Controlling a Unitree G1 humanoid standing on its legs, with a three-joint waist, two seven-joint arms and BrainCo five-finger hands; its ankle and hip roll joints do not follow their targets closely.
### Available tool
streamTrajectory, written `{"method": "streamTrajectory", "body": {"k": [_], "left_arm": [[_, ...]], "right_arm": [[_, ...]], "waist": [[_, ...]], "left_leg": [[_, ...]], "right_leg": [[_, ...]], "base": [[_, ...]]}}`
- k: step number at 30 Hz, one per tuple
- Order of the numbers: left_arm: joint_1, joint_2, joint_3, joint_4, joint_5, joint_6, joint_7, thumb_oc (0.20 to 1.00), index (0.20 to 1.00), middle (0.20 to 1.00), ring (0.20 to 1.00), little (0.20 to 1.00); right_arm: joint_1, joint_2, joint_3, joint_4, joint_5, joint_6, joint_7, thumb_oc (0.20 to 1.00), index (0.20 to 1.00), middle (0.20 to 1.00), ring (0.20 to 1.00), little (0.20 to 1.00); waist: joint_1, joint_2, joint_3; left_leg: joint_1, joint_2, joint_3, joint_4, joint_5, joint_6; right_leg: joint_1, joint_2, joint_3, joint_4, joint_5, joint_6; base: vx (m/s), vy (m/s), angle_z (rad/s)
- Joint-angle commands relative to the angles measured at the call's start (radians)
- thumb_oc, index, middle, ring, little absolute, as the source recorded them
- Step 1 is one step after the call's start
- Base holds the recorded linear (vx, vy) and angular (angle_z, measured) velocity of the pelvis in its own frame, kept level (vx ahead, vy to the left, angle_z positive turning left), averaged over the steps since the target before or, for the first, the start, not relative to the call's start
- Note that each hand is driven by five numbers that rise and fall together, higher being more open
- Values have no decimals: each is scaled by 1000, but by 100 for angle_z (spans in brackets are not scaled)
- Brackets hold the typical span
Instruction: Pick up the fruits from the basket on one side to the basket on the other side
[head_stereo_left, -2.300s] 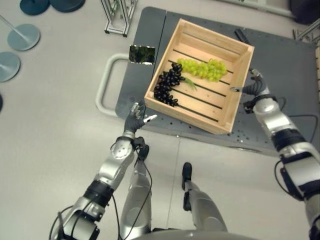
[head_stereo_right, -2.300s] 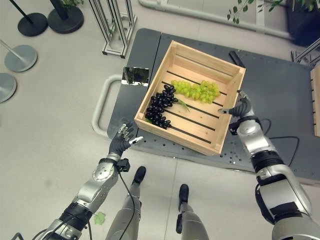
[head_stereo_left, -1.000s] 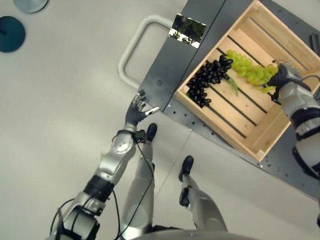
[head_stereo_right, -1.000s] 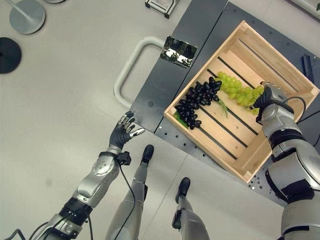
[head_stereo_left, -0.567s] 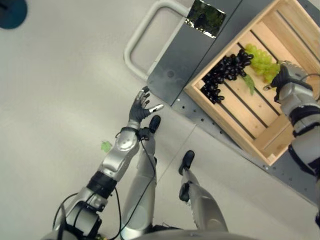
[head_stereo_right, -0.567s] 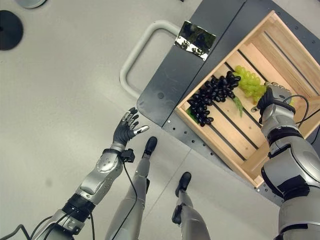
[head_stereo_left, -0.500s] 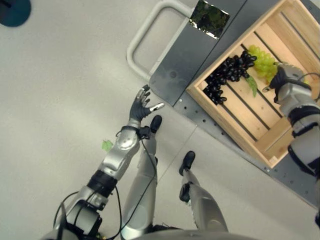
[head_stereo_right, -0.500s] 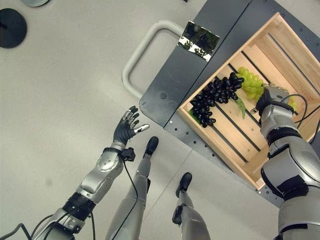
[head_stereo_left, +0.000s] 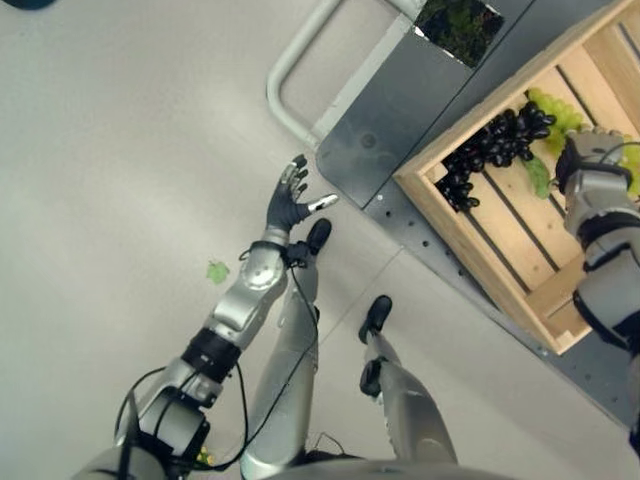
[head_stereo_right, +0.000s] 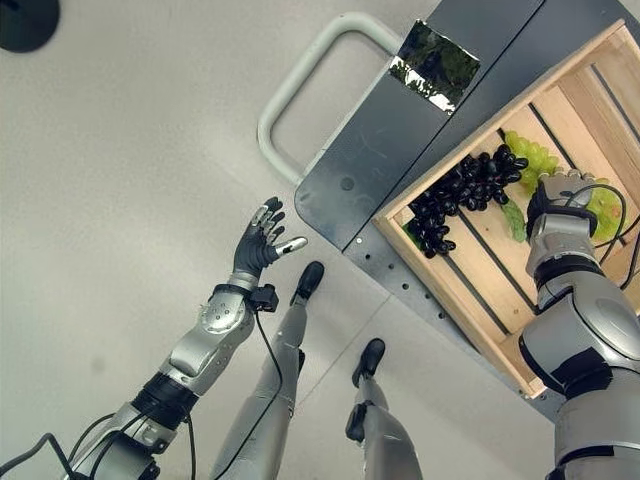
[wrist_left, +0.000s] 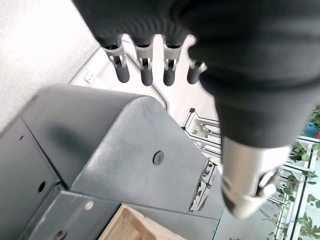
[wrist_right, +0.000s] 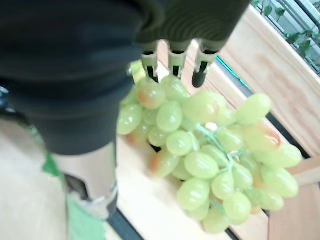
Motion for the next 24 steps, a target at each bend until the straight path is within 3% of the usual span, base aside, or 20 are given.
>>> {"method": "streamTrajectory", "body": {"k": [1,4,10,12,13,24], "left_arm": [[-44,-21,0,-34,42,-66,11,1000,1000,1000,1000,1000],[-41,-20,2,-36,41,-67,15,1000,1000,1000,1000,1000],[-37,-7,42,-50,34,-77,54,1000,1000,1000,1000,1000],[-25,-4,53,-56,37,-75,63,1000,1000,1000,1000,1000],[3,0,87,-74,45,-74,83,1000,1000,1000,1000,1000],[45,17,110,-81,57,-70,126,1000,1000,1000,1000,1000]], "right_arm": [[25,28,36,-37,15,-46,20,1000,1000,1000,1000,1000],[32,27,23,-46,38,-48,9,1000,1000,1000,1000,1000],[68,22,-176,-204,387,-111,-107,1000,1000,1000,1000,1000],[95,10,-216,-259,433,-119,-131,1000,1000,1000,1000,1000],[184,-13,-347,-431,533,-143,-210,1000,1000,1000,1000,1000],[383,-13,-611,-670,603,-177,-349,1000,1000,1000,1000,1000]], "waist": [[33,15,-1],[31,14,-1],[-3,-12,-1],[-12,-22,-1],[-41,-40,-1],[-82,-59,-1]], "left_leg": [[-46,65,58,57,-112,-93],[-44,63,60,58,-118,-93],[-52,67,64,54,-117,-87],[-45,70,67,54,-125,-87],[-50,74,70,57,-130,-85],[-68,74,77,71,-136,-80]], "right_leg": [[-72,-112,17,22,18,77],[-70,-113,19,21,13,76],[-83,-109,27,17,14,77],[-78,-108,30,18,8,76],[-84,-105,33,19,4,74],[-107,-105,43,29,-1,69]], "base": [[0,0,0],[0,0,0],[5,-4,1],[26,-29,2],[0,0,0],[4,-6,5]]}}
